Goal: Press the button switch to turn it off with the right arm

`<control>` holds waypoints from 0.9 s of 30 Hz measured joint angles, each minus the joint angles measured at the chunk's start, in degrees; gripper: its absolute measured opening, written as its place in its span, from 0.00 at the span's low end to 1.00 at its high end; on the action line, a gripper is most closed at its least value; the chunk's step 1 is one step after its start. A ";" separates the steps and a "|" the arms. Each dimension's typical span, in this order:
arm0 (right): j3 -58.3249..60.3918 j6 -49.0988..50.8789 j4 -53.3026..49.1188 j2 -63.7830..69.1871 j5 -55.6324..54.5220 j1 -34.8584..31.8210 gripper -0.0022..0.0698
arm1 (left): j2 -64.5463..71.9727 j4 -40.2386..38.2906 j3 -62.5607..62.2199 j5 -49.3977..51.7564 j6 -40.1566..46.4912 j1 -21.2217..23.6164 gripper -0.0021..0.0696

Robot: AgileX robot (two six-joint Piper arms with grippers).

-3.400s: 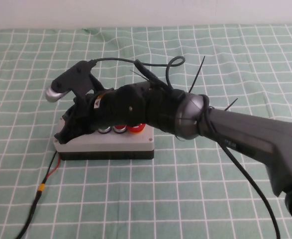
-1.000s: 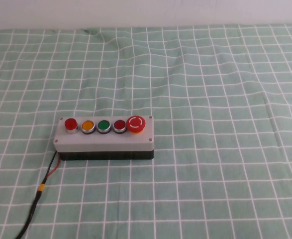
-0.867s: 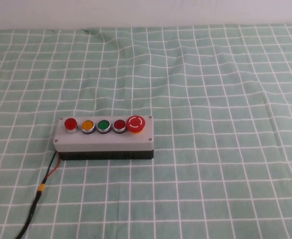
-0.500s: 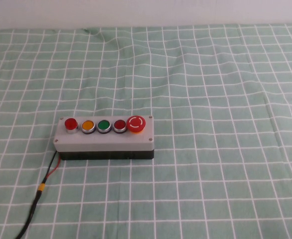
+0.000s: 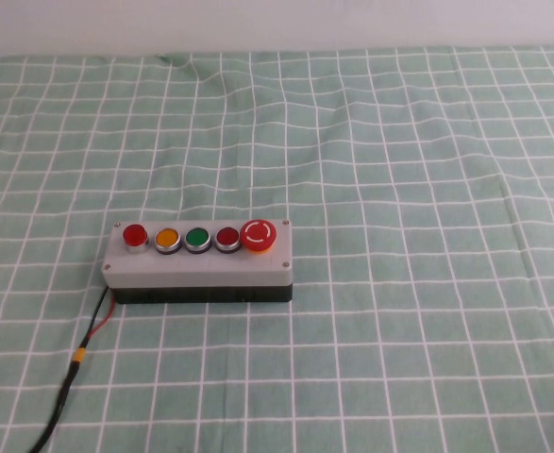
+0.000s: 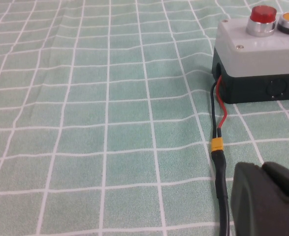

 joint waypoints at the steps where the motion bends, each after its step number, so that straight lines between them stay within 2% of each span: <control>1: 0.00 3.04 -2.53 0.00 0.00 -0.56 0.01 | 0.00 0.00 0.00 0.00 0.00 0.00 0.02; 7: 0.00 19.15 -16.06 0.00 -0.20 -3.32 0.01 | 0.00 0.00 0.00 0.00 0.00 0.00 0.02; 12: 0.00 21.70 -18.74 -0.13 -0.20 -2.65 0.01 | 0.00 0.00 0.00 0.00 0.00 0.00 0.02; 17: 0.00 17.59 -15.76 -0.24 -0.43 -1.14 0.01 | 0.00 0.00 0.00 0.00 0.00 0.00 0.02; 22: 0.00 6.85 -7.03 -0.24 -0.43 0.34 0.01 | 0.00 0.00 0.00 0.00 0.00 0.00 0.02; 27: 0.00 3.78 -0.23 -0.24 -0.43 0.42 0.01 | 0.00 0.00 0.00 0.00 0.00 0.00 0.02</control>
